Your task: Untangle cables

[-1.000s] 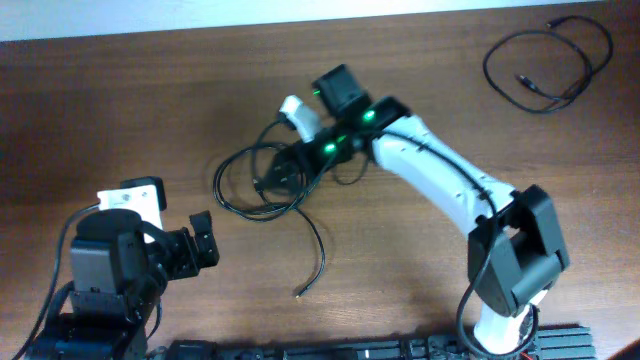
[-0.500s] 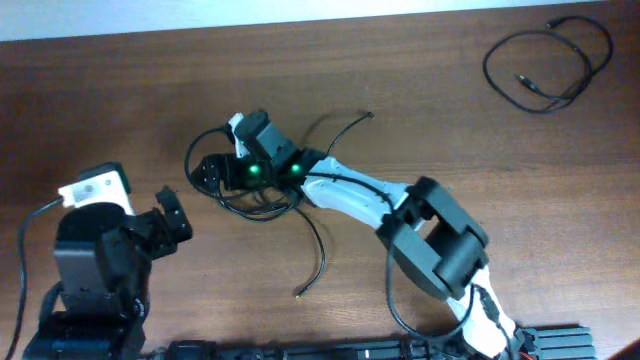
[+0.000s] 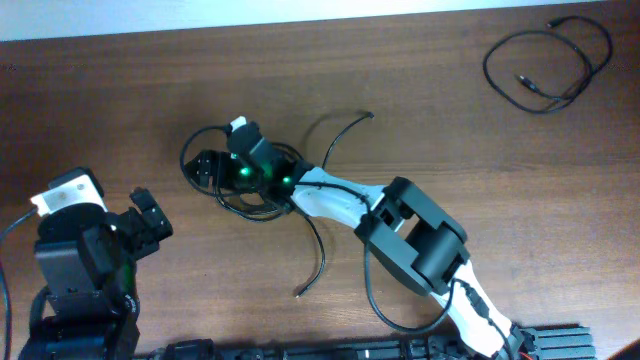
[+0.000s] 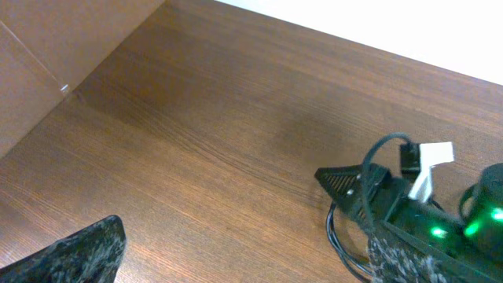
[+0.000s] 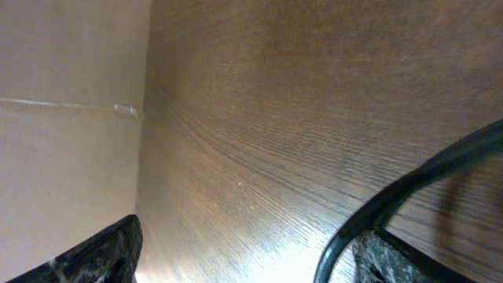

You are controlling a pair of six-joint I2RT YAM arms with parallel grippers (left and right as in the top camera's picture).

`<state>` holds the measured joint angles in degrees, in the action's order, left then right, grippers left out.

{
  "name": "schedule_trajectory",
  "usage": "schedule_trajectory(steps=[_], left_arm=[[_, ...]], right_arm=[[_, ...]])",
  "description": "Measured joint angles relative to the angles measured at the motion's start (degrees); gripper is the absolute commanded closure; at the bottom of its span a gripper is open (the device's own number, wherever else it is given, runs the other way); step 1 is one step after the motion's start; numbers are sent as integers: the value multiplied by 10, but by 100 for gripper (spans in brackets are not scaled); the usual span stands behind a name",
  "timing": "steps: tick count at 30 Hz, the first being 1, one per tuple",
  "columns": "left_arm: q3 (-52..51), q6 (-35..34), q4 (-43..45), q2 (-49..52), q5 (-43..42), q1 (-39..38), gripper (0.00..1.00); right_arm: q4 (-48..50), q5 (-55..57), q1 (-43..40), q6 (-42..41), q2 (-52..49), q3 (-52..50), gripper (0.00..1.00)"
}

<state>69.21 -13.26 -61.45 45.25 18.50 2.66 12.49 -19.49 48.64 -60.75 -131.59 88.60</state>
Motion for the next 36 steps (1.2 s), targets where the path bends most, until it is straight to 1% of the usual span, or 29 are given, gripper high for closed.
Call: schedule_trajectory(steps=[1,2,3,4,5,6,8,10,14,16,18,22,24,26,31,33,36], left_arm=[[0,0,0,0,0,0,1],[0,0,-2,0,0,0,1],[0,0,-2,0,0,0,1],[0,0,-2,0,0,0,1],[0,0,-3,0,0,0,1],[0,0,-2,0,0,0,1],[0,0,-3,0,-11,0,1],[0,0,-5,0,-32,0,1],[0,0,-10,8,-93,1,1],[0,0,-11,23,-136,1,1],[0,0,-11,48,-172,1,1],[0,-10,-10,112,-227,0,1],[0,-30,-8,163,-256,0,1],[0,-44,0,206,-289,0,1],[0,-61,27,323,-394,0,1],[0,-71,30,358,-420,0,1],[0,-144,38,448,-475,0,1]], right_arm=[[12,0,2,-9,-11,0,28],[14,0,3,-17,-18,0,39],[14,0,3,-22,-22,0,52],[14,2,3,-27,-24,0,76],[16,2,3,-28,-24,0,92],[18,2,3,-28,-24,0,96],[17,-16,0,-11,-25,0,96],[5,-52,-9,26,-25,0,96],[-131,-150,-91,118,-8,0,96],[-204,-173,-130,164,29,-1,96],[-289,-186,-169,226,98,-2,96],[-376,-208,-186,329,212,0,96],[-404,-220,-185,378,252,0,96],[-428,-223,-185,411,268,0,96],[-440,-224,-186,450,283,0,96],[-442,-224,-186,454,288,0,96],[-450,-224,-186,460,296,0,96]])
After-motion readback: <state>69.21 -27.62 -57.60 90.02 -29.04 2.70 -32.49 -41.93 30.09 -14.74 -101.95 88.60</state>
